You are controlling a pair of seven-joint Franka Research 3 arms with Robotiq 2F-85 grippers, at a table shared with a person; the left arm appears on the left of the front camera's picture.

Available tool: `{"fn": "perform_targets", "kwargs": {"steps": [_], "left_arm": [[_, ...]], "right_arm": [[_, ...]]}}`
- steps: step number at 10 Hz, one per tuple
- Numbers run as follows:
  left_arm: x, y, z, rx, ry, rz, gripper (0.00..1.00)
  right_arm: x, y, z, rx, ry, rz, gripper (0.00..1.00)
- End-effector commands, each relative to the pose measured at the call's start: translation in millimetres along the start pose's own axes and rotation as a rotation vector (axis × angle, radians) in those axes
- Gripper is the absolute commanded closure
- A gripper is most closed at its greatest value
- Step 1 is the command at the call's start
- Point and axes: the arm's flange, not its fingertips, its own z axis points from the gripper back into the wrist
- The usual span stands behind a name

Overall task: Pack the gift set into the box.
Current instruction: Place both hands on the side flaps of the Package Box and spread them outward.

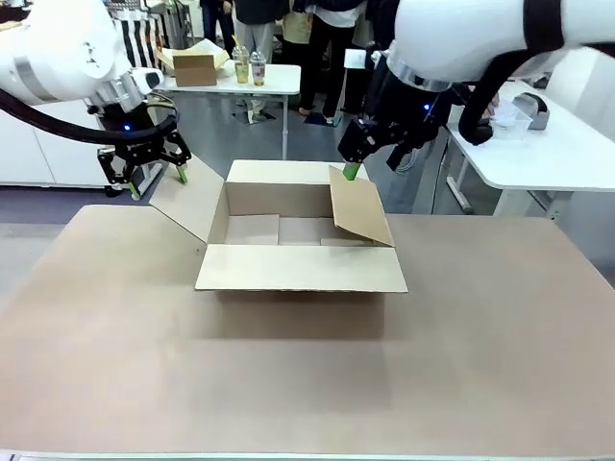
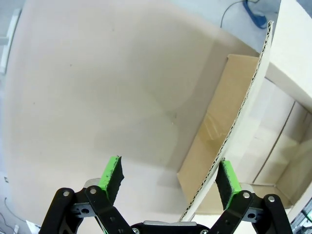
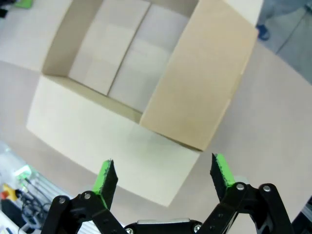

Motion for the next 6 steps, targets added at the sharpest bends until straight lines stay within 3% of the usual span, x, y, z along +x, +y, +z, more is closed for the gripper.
{"fn": "perform_targets", "kwargs": {"steps": [1,2,3,6], "left_arm": [[0.4,-1.9,2.3,0.014,0.000,0.013,0.00],[0.4,-1.9,2.3,0.014,0.000,0.013,0.00],[0.4,-1.9,2.3,0.014,0.000,0.013,0.00],[0.4,-1.9,2.3,0.014,0.000,0.013,0.00]], "right_arm": [[-6.4,-6.8,6.6,0.020,-0.011,-0.042,0.00],[0.0,0.0,0.0,0.000,0.000,0.000,0.00],[34.6,16.4,-23.6,-0.224,0.130,-0.087,0.00],[106.6,41.3,-77.9,-0.379,0.078,-0.144,0.00]]}}
